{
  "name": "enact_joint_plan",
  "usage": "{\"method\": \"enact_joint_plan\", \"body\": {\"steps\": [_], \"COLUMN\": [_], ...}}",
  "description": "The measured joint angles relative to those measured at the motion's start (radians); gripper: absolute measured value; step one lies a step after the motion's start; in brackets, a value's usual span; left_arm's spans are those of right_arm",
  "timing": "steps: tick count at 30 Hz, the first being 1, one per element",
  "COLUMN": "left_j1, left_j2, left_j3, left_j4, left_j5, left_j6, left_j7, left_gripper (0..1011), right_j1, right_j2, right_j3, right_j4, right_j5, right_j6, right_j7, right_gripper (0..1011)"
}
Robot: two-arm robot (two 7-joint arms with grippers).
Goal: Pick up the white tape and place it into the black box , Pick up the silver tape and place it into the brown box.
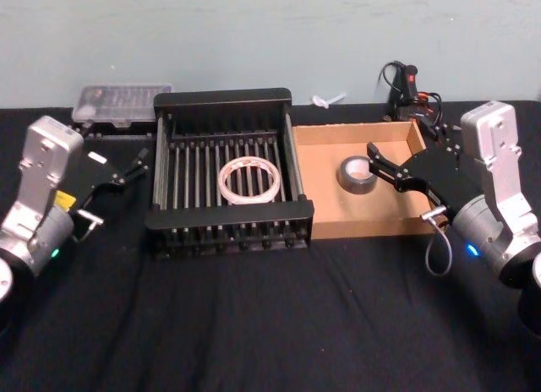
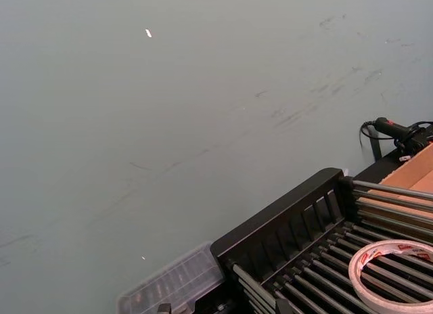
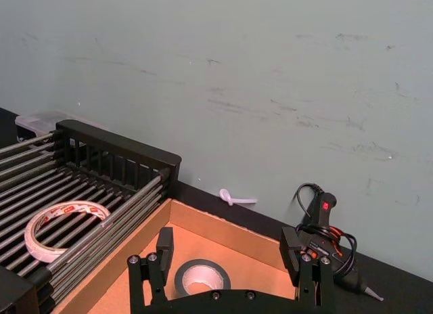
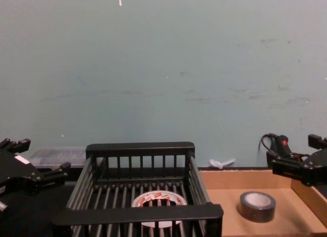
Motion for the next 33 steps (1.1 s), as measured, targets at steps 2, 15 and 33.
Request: {"method": "enact_joint_plan", "body": {"steps": [2,15,33], "left_j1": [0.000,0.000,0.000], "left_j2": [0.000,0.000,0.000], "left_j3": [0.000,0.000,0.000], "left_j4": [0.000,0.000,0.000], "left_j5": [0.000,0.000,0.000], "left_j6": [0.000,0.000,0.000], "left_j7": [0.000,0.000,0.000], "left_gripper": [1001,1001,1001], "right_j1": [0.000,0.000,0.000], "right_j2": [0.000,0.000,0.000], "right_j3": [0.000,0.000,0.000], "right_j4": [0.000,0.000,0.000], "right_j5": [0.000,0.000,0.000], "right_j6": [0.000,0.000,0.000], "right_j7": [0.000,0.000,0.000], "right_gripper": [1002,1002,1002]}}
